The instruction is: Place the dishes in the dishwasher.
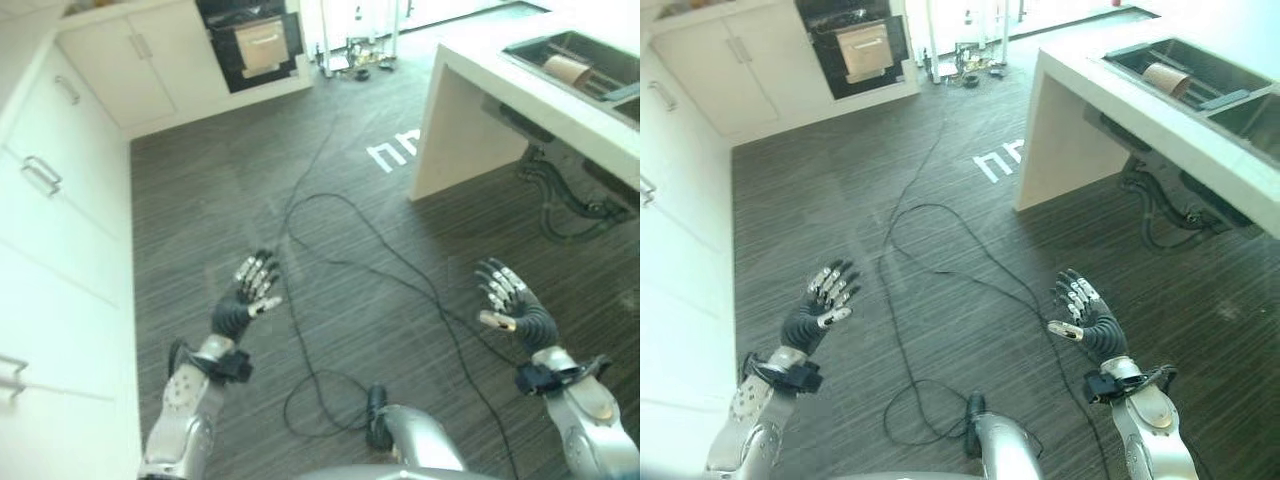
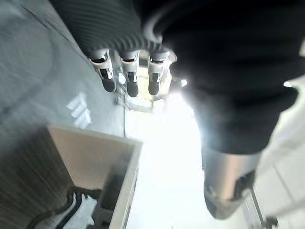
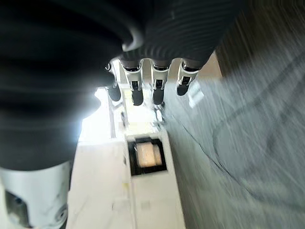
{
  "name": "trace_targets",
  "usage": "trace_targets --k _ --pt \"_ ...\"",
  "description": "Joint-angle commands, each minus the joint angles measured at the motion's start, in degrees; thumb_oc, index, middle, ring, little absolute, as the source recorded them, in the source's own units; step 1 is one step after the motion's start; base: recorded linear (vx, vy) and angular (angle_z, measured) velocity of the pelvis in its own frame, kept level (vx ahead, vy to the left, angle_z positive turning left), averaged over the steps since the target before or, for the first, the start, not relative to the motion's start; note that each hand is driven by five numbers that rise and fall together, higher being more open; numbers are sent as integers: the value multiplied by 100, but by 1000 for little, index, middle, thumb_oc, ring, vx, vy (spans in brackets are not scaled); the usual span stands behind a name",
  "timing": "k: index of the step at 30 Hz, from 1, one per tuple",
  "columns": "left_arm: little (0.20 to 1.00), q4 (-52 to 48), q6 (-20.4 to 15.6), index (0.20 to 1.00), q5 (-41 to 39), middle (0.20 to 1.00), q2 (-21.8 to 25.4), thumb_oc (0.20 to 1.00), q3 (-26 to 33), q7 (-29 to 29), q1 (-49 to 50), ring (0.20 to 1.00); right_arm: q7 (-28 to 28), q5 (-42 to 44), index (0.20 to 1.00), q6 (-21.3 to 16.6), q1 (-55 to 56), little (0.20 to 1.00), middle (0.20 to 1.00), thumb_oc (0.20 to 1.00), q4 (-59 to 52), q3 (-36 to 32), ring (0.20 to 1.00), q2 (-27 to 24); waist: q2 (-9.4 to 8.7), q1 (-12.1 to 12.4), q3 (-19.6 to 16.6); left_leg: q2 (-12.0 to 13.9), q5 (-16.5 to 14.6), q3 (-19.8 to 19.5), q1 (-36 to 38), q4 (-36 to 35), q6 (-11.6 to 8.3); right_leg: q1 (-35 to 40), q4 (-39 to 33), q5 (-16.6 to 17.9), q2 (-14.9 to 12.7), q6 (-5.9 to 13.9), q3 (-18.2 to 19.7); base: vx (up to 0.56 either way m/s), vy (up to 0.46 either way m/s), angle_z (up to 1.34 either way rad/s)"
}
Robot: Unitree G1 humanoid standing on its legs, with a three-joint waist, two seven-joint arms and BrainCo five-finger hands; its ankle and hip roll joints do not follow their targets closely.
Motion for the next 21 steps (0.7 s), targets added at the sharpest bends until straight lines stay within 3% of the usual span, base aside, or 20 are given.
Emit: trace_targets --k 1,2,4,5,6,7,8,9,10,11,13,14,16,17,21 --pt "1000 -165 -358 1000 -77 1000 157 1000 13 23 259 1000 48 56 1000 -426 118 1000 1000 1000 -542 -68 1000 -70 -343 -51 -439 -69 1016 -30 -915 1186 27 709 -1592 886 -494 655 238 437 -354 -46" --pt "1000 -163 -558 1000 37 1000 111 1000 -58 78 281 1000 67 16 1000 -510 44 1000 1000 1000 -523 -63 1000 -157 -547 32 -388 -318 1093 -107 -1711 2531 65 896 -1579 781 -600 543 480 336 -243 -58" --pt "1000 -195 -775 1000 98 1000 78 1000 -82 132 327 1000 81 -18 1000 -566 -58 1000 1000 1000 -525 -103 1000 -235 -658 160 -292 -495 932 -125 -2636 3870 179 1118 -1524 651 -603 455 676 311 -210 -54" --pt "1000 -234 -864 1000 137 1000 71 1000 -88 103 294 1000 8 158 1000 -523 -177 1000 1000 1000 -586 -118 1000 -286 -760 289 -189 -597 778 -34 -3331 4119 334 1300 -1535 593 -611 465 772 260 -142 -106" --pt "1000 -256 -895 1000 155 1000 82 1000 -74 65 278 1000 -23 343 1000 -496 -250 1000 1000 1000 -601 -131 1000 -300 -768 363 -135 -514 769 -42 -3594 3900 401 1377 -1539 549 -561 455 837 404 -79 -128" --pt "1000 -312 -918 1000 106 1000 145 1000 44 142 306 1000 -32 655 1000 -385 -399 1000 1000 1000 -653 -193 1000 -309 -735 469 -60 -190 828 -14 -3685 2917 454 1519 -1521 418 -446 451 1006 343 -7 -119" --pt "1000 -319 -917 1000 77 1000 159 1000 70 164 314 1000 -44 688 1000 -380 -420 1000 1000 1000 -668 -208 1000 -313 -733 488 -40 -147 830 16 -3655 2768 459 1549 -1523 402 -437 457 1039 420 71 -122" --pt "1000 -310 -927 1000 -10 1000 183 1000 130 286 342 1000 -13 667 1000 -347 -475 1000 1000 1000 -709 -205 1000 -266 -627 487 -46 83 1023 54 -3471 1742 376 1617 -1530 301 -310 487 1151 481 246 -136" --pt "1000 -260 -1028 1000 -168 1000 199 1000 248 364 418 1000 61 553 1000 -325 -463 1000 1000 1000 -819 -190 1000 -210 -481 547 -38 280 1278 -53 -3256 18 294 1790 -1576 142 -169 576 1456 635 374 -123" --pt "1000 -232 -1157 1000 -167 1000 164 1000 300 364 486 1000 117 443 1000 -343 -445 1000 1000 1000 -874 -165 1000 -176 -387 605 -61 379 1436 -271 -3188 -972 209 1912 -1614 33 -96 621 1628 610 387 -99" --pt "1000 -246 -1357 1000 -78 1000 99 1000 364 245 578 1000 241 378 1000 -382 -331 1000 1000 1000 -978 -260 1000 -152 -329 653 -49 543 1672 -342 -3063 -1776 83 2185 -1596 -189 -100 660 1828 404 286 -115" --pt "1000 -239 -1403 1000 -52 1000 85 1000 367 168 576 1000 252 351 1000 -426 -274 1000 1000 1000 -1007 -311 1000 -149 -330 661 -39 582 1695 -294 -3051 -1811 57 2283 -1582 -267 -131 676 1859 311 312 -96" --pt "1000 -185 -1499 1000 -65 1000 107 1000 331 69 471 1000 231 390 1000 -513 -237 1000 1000 1000 -1060 -389 1000 -269 -369 636 -67 592 1377 -178 -3031 -1803 95 2412 -1563 -394 -310 761 1789 241 299 -42" --pt "1000 -231 -1424 1000 11 1000 141 1000 288 203 303 1000 254 368 1000 -507 -269 1000 1000 1000 -1143 -431 1000 -269 -346 591 -117 611 1181 -170 -2857 -1857 113 2383 -1309 -528 -475 850 1620 244 294 5" --pt "1000 -239 -1189 1000 51 1000 324 1000 251 204 -165 1000 94 493 1000 -438 -285 1000 1000 1000 -1358 -532 1000 -189 -348 551 -232 429 968 -232 -2545 -1970 252 2372 -970 -620 -717 1080 1464 259 240 -53"
